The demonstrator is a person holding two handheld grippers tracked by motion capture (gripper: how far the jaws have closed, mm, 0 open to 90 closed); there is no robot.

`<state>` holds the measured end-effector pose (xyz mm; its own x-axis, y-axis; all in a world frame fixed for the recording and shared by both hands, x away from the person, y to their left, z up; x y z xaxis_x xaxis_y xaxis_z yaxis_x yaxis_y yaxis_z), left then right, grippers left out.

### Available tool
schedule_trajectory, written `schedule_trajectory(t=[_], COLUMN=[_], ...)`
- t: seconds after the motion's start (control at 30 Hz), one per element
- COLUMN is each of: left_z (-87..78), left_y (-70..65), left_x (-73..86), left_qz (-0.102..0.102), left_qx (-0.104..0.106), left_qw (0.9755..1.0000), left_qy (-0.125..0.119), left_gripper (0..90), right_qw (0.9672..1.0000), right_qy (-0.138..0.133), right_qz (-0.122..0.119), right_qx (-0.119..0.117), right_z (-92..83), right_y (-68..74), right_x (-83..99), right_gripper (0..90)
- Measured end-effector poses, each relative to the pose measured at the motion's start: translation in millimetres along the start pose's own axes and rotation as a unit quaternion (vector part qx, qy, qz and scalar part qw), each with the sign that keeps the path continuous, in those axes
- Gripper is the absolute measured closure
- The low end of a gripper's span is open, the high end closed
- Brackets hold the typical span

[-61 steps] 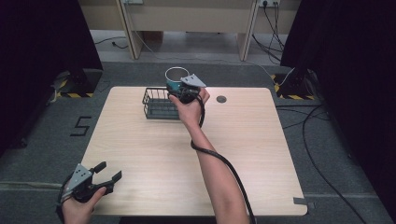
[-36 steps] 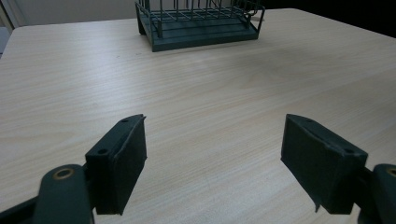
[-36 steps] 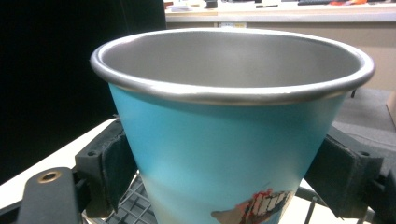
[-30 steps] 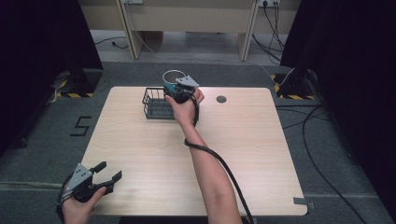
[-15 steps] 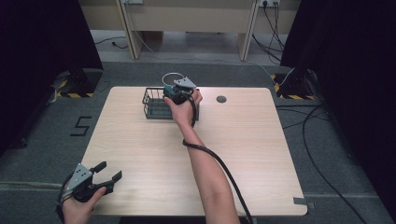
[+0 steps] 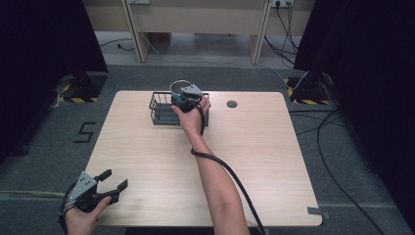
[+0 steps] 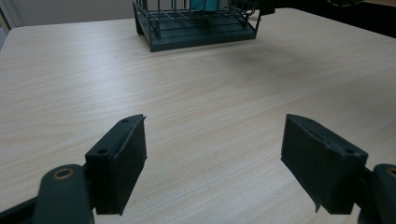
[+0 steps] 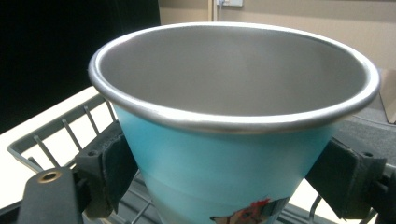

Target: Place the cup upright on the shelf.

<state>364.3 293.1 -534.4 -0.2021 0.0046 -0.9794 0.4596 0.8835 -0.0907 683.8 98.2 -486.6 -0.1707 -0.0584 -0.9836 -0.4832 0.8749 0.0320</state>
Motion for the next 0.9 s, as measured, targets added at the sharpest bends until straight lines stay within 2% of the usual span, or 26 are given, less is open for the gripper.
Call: schedule_trajectory(t=[0.33, 0.9], left_z=[0.4, 1.1], left_y=[-0.8, -1.8], left_x=[0.2, 0.2], left_qz=[0.001, 0.002], left_qx=[0.002, 0.003], left_qw=[1.0000, 1.0000], left_qy=[0.001, 0.001], left_gripper=[21.8, 21.8], right_qw=[0.9996, 0.9996], right_qy=[0.011, 0.001], right_qz=[-0.025, -0.022], right_qx=[0.003, 0.017], right_z=[-3.4, -16.0], right_y=[3.3, 6.6], right_x=[2.8, 4.1], right_gripper=[15.9, 15.7])
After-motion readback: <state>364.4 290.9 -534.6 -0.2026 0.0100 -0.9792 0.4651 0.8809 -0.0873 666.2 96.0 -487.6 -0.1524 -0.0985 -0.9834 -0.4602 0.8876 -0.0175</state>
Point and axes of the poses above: each handheld gripper's, and its own axes: z roughly forward along the jaws, x roughly out of its underside, y roughly to its left, the point moved 10 cm from there along z, roughly forward along the jaws, and after that the axes turned 10 degrees about -y, right-handed, at the moved point
